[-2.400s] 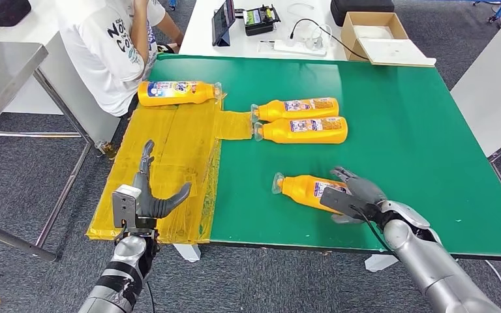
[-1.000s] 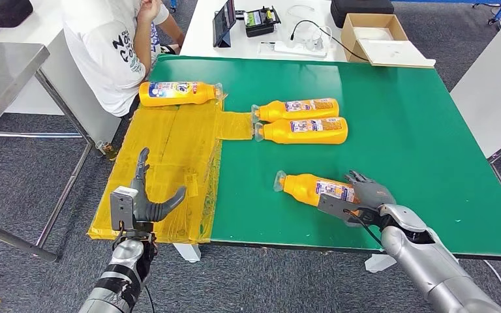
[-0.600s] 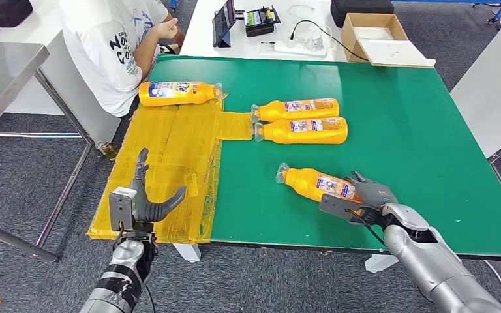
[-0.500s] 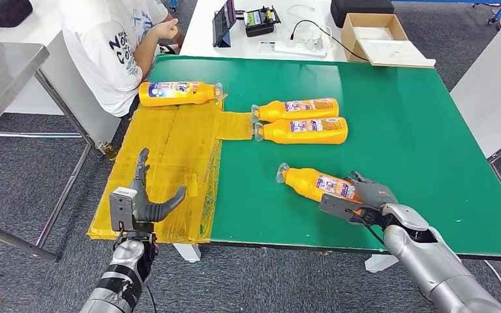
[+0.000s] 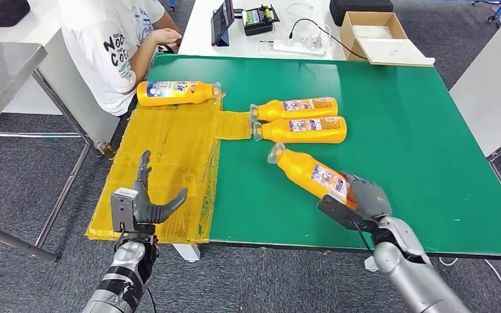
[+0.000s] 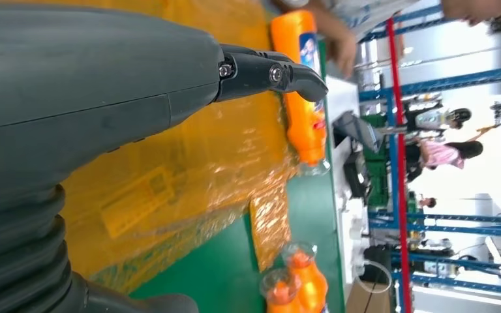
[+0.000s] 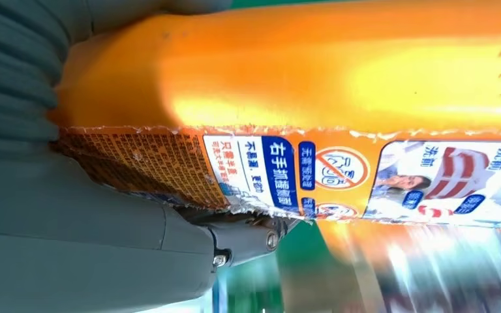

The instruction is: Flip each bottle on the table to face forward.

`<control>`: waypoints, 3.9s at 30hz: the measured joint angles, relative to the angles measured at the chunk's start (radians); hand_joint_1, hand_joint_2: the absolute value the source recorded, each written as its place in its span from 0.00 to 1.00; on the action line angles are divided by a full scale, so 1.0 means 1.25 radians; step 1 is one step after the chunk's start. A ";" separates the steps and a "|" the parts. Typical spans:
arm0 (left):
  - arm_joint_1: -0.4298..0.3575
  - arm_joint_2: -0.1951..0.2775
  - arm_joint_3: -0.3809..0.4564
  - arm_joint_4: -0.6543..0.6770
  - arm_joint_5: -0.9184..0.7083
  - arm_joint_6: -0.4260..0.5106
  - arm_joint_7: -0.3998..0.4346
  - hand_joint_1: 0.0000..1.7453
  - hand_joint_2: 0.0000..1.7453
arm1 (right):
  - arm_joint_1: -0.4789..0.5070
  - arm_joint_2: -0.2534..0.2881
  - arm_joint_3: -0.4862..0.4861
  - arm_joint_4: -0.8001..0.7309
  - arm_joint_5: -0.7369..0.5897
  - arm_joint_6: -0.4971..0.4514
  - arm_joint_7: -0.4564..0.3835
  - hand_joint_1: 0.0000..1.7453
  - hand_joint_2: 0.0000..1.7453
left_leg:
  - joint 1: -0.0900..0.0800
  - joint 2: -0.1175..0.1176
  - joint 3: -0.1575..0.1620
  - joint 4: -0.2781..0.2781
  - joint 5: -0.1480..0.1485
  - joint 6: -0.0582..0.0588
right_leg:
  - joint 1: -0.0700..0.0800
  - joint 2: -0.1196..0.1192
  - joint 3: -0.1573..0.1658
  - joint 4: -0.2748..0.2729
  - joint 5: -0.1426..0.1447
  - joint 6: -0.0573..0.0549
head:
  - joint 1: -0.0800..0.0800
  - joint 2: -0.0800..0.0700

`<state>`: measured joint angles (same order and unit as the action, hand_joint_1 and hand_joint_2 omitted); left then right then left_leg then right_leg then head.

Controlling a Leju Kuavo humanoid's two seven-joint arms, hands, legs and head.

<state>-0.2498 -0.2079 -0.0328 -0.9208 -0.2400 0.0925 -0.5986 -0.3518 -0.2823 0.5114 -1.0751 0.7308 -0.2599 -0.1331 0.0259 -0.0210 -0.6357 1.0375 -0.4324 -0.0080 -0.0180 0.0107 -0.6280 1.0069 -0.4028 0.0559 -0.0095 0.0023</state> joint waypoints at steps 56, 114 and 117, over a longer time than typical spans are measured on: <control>-0.030 0.035 -0.285 -0.077 0.278 -0.371 0.127 0.00 1.00 | 0.054 0.444 -0.076 0.271 -0.104 -0.229 -0.411 1.00 1.00 | 0.001 0.000 -0.003 0.000 0.000 -0.001 | 0.001 0.000 -0.003 0.000 -0.001 -0.001 | 0.001 0.000; -0.109 0.037 -0.300 0.100 0.579 -0.524 0.168 0.08 1.00 | -0.030 0.511 0.091 0.471 -0.210 -0.257 -0.407 1.00 1.00 | 0.001 0.000 -0.003 0.000 0.000 -0.001 | 0.001 0.000 -0.004 0.000 0.000 -0.001 | 0.001 0.000; -0.105 0.037 -0.297 0.090 0.590 -0.527 0.168 0.81 1.00 | -0.033 0.511 0.098 0.472 -0.215 -0.257 -0.400 1.00 1.00 | 0.001 0.000 -0.003 0.000 0.000 -0.001 | 0.001 0.000 -0.004 0.000 0.000 -0.001 | 0.001 0.000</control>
<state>-0.3815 -0.1617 -0.4042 -0.8084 0.4969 -0.5662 -0.3892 -0.3936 0.3570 0.6344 -0.4851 0.4622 -0.5814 -0.6334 0.0274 -0.0205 -0.6390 1.0372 -0.4323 -0.0091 -0.0171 0.0110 -0.6329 1.0067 -0.4034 0.0550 -0.0089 0.0023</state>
